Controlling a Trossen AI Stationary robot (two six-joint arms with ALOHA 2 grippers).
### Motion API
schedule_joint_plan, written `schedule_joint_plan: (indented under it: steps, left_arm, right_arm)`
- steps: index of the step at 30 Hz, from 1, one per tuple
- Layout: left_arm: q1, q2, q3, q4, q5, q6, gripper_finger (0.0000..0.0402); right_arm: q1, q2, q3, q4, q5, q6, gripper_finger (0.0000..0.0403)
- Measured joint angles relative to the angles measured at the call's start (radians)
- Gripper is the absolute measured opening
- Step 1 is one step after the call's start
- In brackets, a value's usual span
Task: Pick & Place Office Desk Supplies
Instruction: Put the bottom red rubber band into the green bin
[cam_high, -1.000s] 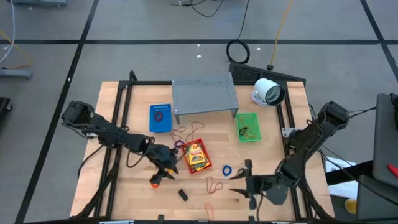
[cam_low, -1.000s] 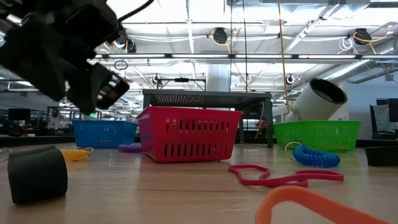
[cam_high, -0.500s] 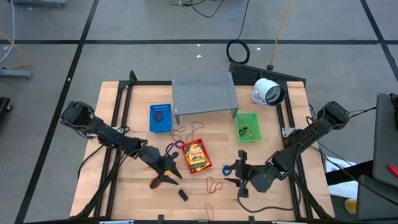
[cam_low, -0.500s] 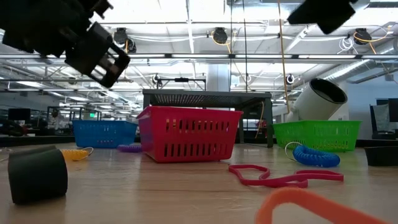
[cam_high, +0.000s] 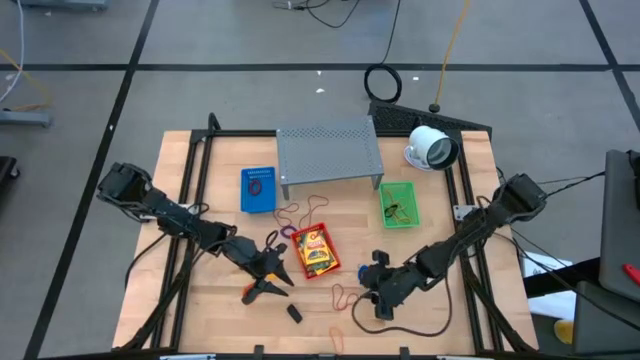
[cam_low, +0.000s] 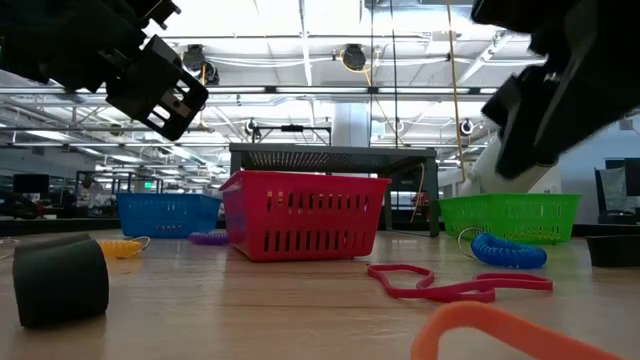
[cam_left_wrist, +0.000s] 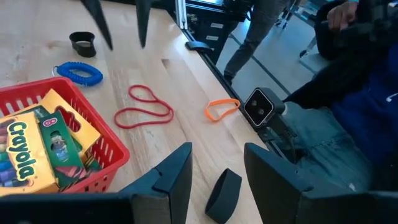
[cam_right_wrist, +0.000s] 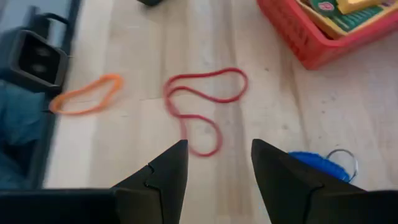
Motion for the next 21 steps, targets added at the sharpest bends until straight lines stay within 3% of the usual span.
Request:
schedule_joint_plan:
  steps: [12, 21]
  left_arm:
    - [0.0, 0.0, 0.0, -0.053, 0.0, -0.003, 0.0152]
    - [0.0, 0.0, 0.0, -0.054, 0.008, -0.026, 0.0152]
  right_arm:
    - [-0.018, 0.147, 0.133, 0.006, -0.025, -0.192, 0.0166]
    - [0.014, 0.208, 0.135, 0.059, -0.024, -0.198, 0.0166]
